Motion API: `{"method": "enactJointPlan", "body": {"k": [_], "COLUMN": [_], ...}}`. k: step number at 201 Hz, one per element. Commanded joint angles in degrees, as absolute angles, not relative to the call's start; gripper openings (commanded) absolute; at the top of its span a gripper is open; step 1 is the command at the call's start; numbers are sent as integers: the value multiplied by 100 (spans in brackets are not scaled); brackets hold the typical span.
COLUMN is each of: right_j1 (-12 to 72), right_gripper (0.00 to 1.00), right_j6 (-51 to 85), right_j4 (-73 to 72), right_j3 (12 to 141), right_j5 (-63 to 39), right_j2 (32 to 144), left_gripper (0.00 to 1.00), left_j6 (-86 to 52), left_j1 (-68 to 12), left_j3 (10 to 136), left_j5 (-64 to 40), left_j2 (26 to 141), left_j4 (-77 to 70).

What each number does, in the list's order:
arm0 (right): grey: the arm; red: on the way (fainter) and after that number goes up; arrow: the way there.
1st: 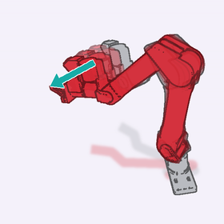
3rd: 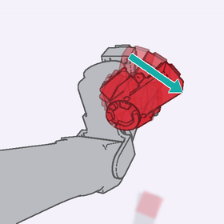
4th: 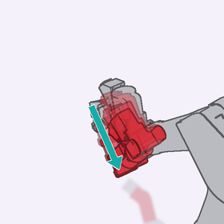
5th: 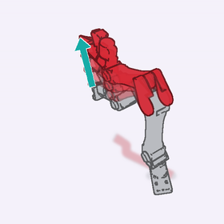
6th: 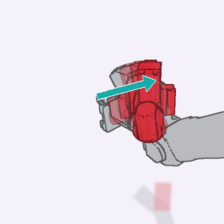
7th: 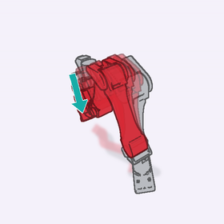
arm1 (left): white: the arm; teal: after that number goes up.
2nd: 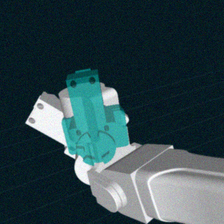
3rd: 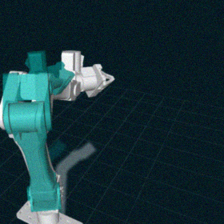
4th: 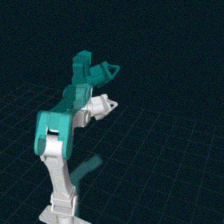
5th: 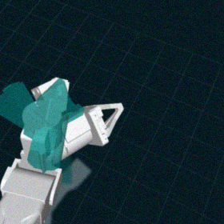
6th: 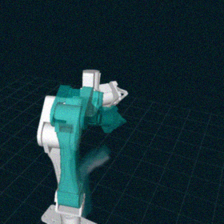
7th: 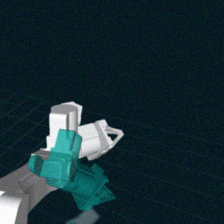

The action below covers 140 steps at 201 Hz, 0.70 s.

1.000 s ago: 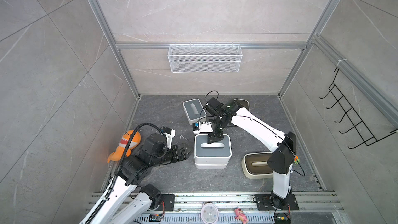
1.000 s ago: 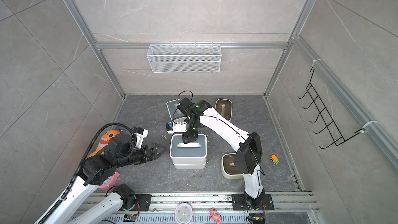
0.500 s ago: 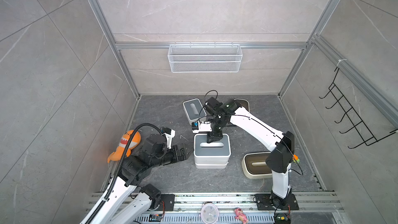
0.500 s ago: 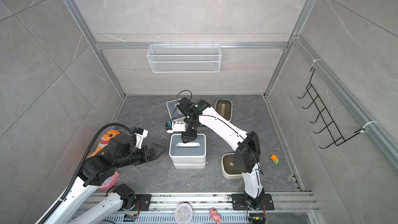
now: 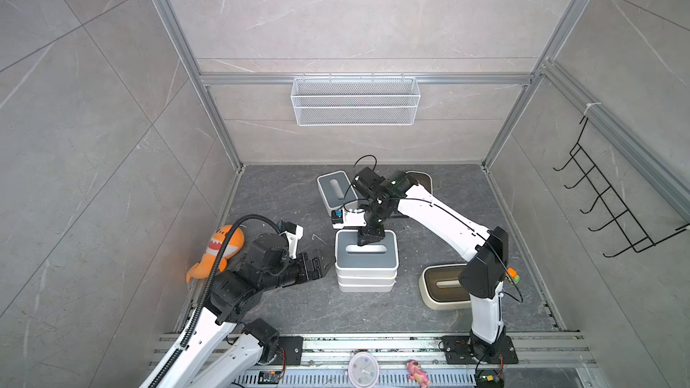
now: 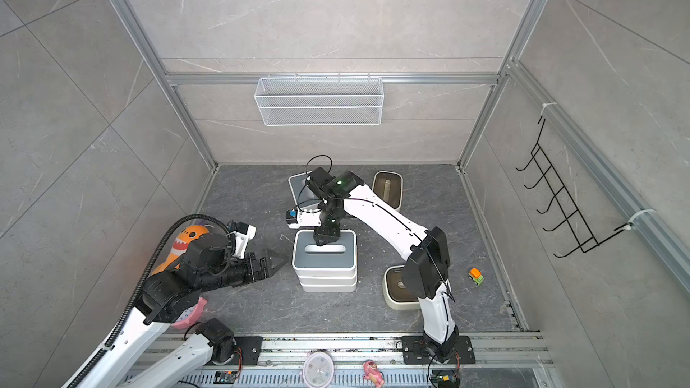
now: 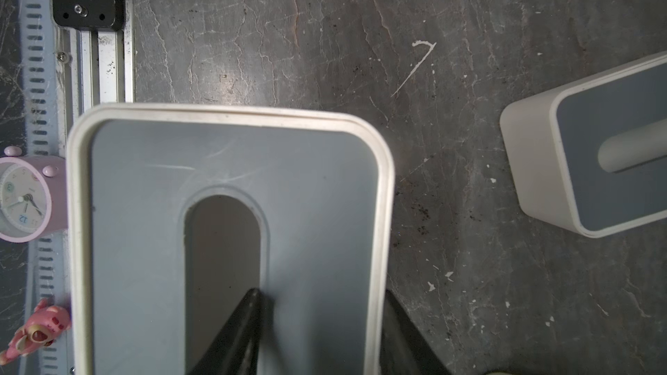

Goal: Stack the tissue boxes
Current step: Place the tissue box at the tissue box.

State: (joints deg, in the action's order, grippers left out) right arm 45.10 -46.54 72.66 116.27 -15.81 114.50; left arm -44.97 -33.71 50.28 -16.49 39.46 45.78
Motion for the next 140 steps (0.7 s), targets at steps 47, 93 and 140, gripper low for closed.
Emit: {"method": "enactJointPlan", "body": {"k": [47, 93, 140], "right_j1": [4531, 4534, 4530], "right_gripper": [51, 58, 66], "right_j6": [-4584, -4496, -4237], "right_j4": [7372, 7282, 7052], "right_j3": [11663, 11531, 11384], "right_j5": [-1417, -1302, -1166], "right_j2": [11513, 11394, 11135], "left_gripper": [100, 99, 99], "left_j6": [-4765, -4623, -4477], "left_j1": [-3341, -3342, -3341], "left_j3": [4703, 4587, 4556], "left_j5": [-1965, -1936, -1839], "left_j2": [4100, 4376, 4683], "left_j4": [3682, 3411, 2946]}}
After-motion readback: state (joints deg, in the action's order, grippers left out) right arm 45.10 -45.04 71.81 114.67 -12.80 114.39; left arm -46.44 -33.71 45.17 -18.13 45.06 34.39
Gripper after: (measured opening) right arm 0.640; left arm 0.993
